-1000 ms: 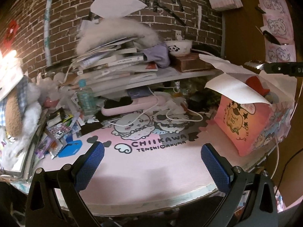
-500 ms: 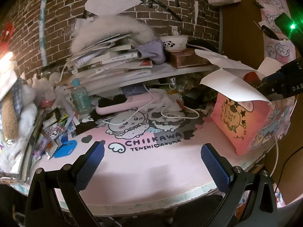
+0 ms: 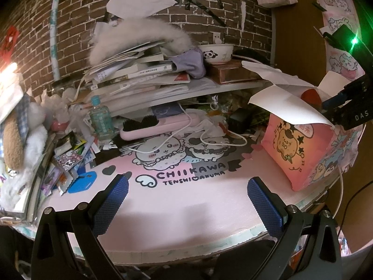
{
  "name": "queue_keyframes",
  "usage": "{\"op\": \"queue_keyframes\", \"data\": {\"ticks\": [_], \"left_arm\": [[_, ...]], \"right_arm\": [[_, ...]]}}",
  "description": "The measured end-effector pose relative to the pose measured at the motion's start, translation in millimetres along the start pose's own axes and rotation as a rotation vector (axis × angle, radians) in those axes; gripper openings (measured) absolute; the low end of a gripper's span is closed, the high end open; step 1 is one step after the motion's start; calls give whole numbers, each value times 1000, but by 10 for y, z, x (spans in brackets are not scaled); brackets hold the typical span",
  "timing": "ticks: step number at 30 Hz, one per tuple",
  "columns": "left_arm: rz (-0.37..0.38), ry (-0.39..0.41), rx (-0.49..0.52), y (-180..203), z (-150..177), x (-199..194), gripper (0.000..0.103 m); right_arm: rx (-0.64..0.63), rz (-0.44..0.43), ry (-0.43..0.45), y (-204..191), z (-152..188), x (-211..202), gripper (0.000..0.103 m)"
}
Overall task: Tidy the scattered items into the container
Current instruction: 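Lower the packet into the box and open the right gripper, then withdraw the right gripper from the box back over the desk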
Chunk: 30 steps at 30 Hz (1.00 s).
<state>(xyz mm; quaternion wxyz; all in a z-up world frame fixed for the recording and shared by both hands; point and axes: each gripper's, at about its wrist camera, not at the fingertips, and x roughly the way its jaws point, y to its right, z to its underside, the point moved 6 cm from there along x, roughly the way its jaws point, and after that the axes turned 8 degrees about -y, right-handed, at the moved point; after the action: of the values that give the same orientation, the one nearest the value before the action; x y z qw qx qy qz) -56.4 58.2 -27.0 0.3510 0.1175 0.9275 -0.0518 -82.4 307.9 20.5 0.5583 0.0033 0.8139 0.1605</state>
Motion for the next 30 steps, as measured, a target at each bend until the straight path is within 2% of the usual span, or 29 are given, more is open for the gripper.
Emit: {"op": "queue_keyframes", "data": {"ticks": [3, 5, 9, 11, 14, 17, 21, 26, 30], "left_arm": [[1, 0, -1, -1, -1, 2, 102], [-1, 0, -1, 0, -1, 0, 102], [-1, 2, -4, 0, -3, -3, 102], [1, 5, -7, -9, -7, -14, 102], [-1, 9, -13, -24, -18, -39, 102], [-5, 14, -25, -53, -29, -71, 102], [-20, 22, -44, -118, -33, -124, 102], [-55, 28, -71, -233, -19, -177, 102], [-85, 23, -101, -347, 4, -195, 102]], "right_arm": [[1, 10, 5, 5, -5, -3, 59], [10, 25, 23, 30, -20, -36, 70], [23, 43, 52, 82, -52, -118, 73], [34, 58, 72, 108, -69, -173, 79], [53, 84, 129, 121, -93, -290, 81], [79, 74, 193, 72, -103, -418, 82], [100, 26, 287, -102, -117, -569, 82], [139, -99, 435, -414, -129, -789, 82], [164, -149, 548, -631, -51, -934, 84]]}}
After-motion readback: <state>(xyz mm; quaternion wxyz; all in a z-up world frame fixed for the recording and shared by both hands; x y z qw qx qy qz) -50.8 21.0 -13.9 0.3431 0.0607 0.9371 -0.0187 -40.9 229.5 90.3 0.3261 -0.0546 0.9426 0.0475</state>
